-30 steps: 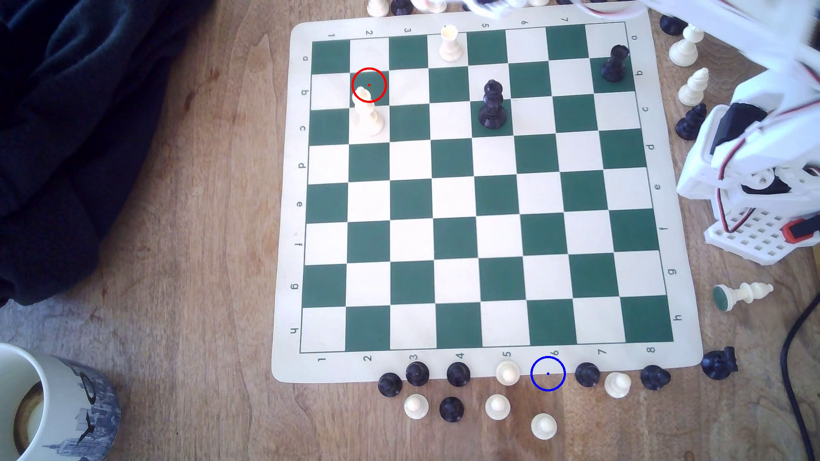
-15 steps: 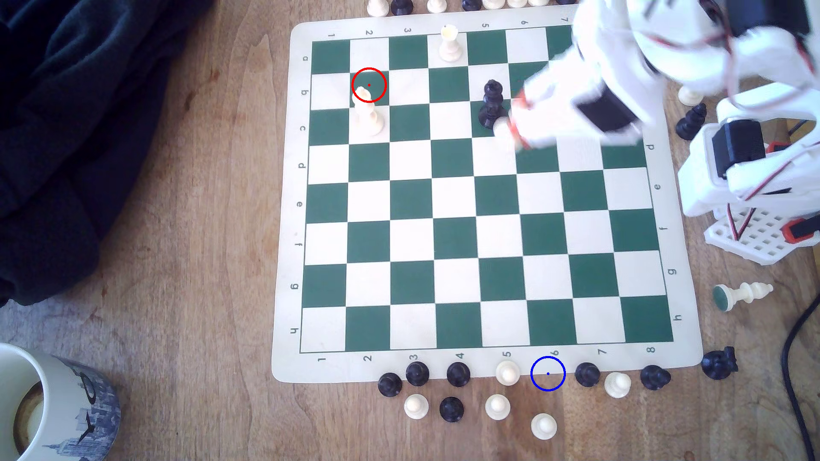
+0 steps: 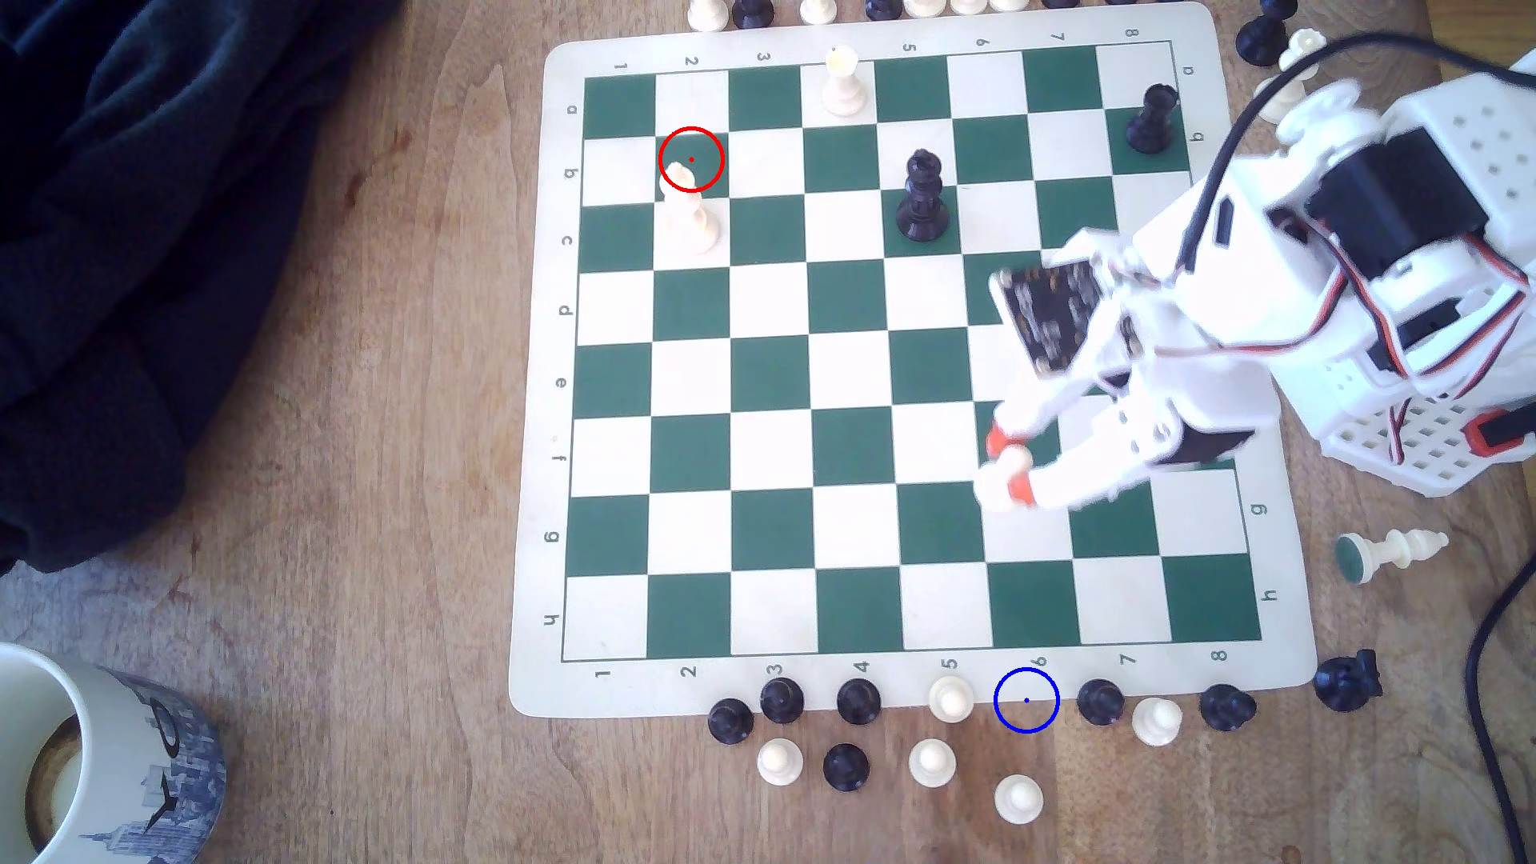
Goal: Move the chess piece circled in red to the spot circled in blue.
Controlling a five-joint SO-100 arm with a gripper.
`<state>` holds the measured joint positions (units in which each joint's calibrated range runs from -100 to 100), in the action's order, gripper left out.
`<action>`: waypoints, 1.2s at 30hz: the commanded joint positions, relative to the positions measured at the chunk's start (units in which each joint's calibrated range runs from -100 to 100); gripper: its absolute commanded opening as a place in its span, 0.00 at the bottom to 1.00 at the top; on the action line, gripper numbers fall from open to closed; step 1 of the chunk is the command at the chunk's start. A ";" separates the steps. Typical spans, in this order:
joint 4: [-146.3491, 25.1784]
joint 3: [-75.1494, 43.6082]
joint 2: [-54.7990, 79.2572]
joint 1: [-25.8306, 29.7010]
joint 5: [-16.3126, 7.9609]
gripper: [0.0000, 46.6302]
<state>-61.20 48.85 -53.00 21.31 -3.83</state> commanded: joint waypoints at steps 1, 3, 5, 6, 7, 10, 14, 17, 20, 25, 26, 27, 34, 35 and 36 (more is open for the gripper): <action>4.03 2.74 1.89 4.62 0.73 0.02; 4.68 3.19 3.00 6.02 0.73 0.03; 4.93 3.01 4.52 7.59 0.73 0.03; 5.59 2.56 6.39 9.00 0.73 0.03; 6.24 2.38 7.66 9.54 0.78 0.03; 10.01 1.83 12.50 10.33 1.32 0.03; 13.86 1.29 17.51 10.33 1.86 0.04; 16.64 1.02 21.59 10.95 1.90 0.04; 17.87 0.47 24.56 12.44 1.90 0.04; 19.18 -1.88 29.40 12.83 1.81 0.04; 19.59 -2.16 29.99 12.83 1.81 0.04; 20.00 -2.61 30.58 12.91 1.76 0.04; 21.47 -4.88 33.05 13.92 1.42 0.04; 21.80 -4.88 33.39 14.08 1.37 0.04; 22.13 -4.88 33.81 14.24 1.32 0.04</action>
<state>-40.56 48.67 -19.23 34.66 -2.12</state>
